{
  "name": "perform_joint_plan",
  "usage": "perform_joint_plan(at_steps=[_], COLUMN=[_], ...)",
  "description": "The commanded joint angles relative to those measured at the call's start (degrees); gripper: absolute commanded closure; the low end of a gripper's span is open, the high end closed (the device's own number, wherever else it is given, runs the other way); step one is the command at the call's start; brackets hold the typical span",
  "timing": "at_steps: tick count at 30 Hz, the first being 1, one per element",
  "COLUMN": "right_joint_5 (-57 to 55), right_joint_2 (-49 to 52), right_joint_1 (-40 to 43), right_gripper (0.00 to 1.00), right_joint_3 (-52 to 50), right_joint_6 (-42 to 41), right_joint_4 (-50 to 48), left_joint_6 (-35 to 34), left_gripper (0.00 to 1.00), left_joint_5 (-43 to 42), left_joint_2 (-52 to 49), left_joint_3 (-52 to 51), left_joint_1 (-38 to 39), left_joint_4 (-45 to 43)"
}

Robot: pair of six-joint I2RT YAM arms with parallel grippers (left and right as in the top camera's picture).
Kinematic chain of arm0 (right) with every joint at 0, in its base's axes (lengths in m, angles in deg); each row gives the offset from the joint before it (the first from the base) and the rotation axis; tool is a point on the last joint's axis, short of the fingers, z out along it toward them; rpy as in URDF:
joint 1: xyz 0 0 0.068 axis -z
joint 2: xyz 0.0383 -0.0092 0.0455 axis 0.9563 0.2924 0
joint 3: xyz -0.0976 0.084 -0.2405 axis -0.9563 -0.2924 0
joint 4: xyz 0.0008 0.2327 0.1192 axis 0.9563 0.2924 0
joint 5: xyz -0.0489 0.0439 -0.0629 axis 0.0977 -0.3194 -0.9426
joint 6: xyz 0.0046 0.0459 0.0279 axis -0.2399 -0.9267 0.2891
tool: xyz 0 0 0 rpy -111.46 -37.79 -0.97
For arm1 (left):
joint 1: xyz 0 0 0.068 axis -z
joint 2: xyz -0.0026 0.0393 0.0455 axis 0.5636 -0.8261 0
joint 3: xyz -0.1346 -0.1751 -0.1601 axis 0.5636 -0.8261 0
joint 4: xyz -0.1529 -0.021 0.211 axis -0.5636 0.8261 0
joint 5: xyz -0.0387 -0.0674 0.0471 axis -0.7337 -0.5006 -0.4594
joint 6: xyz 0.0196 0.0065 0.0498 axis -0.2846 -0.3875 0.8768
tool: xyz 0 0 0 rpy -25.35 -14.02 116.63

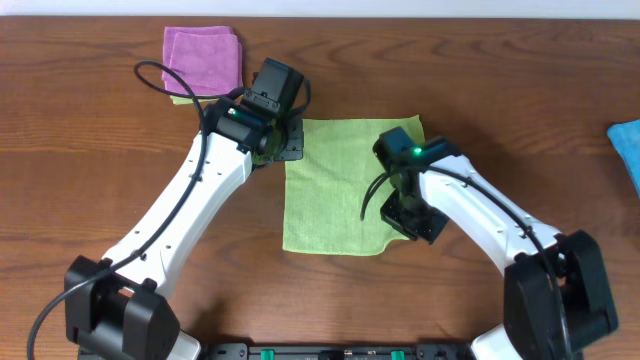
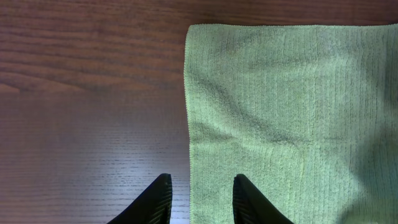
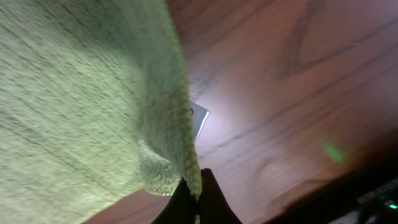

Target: Fold the cloth

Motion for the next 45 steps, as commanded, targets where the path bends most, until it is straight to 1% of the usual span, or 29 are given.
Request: perform_joint_plan(at_steps=[1, 8, 16, 20, 25, 26, 27, 28, 29, 30, 35, 39, 41, 43, 45], right_joint_5=[-4.28, -6.51, -8.26, -8.44, -8.83, -8.72, -8.63, -8.63, -8.63, -8.61, -8.63, -8.61, -8.44, -8.79, -9.29], right_joint_2=[-0.81, -0.81, -0.81, -0.81, -0.81, -0.81, -0.81, -0.81, -0.81, -0.81, -0.81, -0.81, -0.81, -0.81, -0.81], right_joint_1=[-1.51, -2.05, -2.05, -2.08, -2.05, -2.08, -2.08, -2.05, -2.05, -2.05, -2.05, -2.05, -2.05, -1.95, -1.66], right_gripper=[0.99, 0.99, 0.98, 0.99, 0.99, 0.9, 0.68, 0.37, 0.23, 0.21, 0.22, 0.28, 0.4, 0.48, 0.5], right_joint_3=[0.46, -0.81, -6.25, -7.02, -7.23, -7.23, -7.23, -7.23, -7.23, -7.23, -7.26, -7.3, -7.41, -8.02, -9.22], right_joint_6=[0.42, 0.39, 0.48, 6.56, 11.1, 12.0, 12.0, 11.96, 11.96, 11.93, 7.93, 5.03, 4.37, 3.43, 2.23], right_joint_4=[0.98, 1.97, 0.42, -2.32, -6.19, -6.91, -7.34, -7.45, -7.45, -7.41, -5.03, -5.05, -5.99, -6.47, -6.38], left_joint_6=[1.25, 1.29, 1.27, 1.27, 1.27, 1.27, 1.27, 1.25, 1.25, 1.25, 1.25, 1.22, 1.22, 1.22, 1.22], left_gripper=[0.67, 0.67, 0.67, 0.67, 0.67, 0.67, 0.67, 0.67, 0.67, 0.67, 0.67, 0.67, 0.67, 0.67, 0.67], left_joint_5=[0.96, 0.94, 0.87, 0.83, 0.83, 0.83, 0.83, 0.83, 0.83, 0.83, 0.81, 0.79, 0.79, 0.79, 0.79], left_joint_2=[0.72, 0.72, 0.72, 0.72, 0.72, 0.72, 0.72, 0.72, 0.72, 0.72, 0.72, 0.72, 0.72, 0.72, 0.72], left_joint_3=[-0.04, -0.04, -0.04, -0.04, -0.04, -0.04, -0.04, -0.04, -0.04, -0.04, -0.04, -0.04, -0.04, -0.04, -0.04], left_joint_1=[-0.22, -0.22, -0.22, -0.22, -0.22, -0.22, -0.22, -0.22, -0.22, -0.22, -0.22, -0.22, -0.22, -0.22, -0.22], left_joint_4=[0.07, 1.84, 2.64, 2.62, 2.64, 2.64, 2.64, 2.64, 2.62, 2.62, 2.8, 2.86, 2.86, 2.86, 2.93])
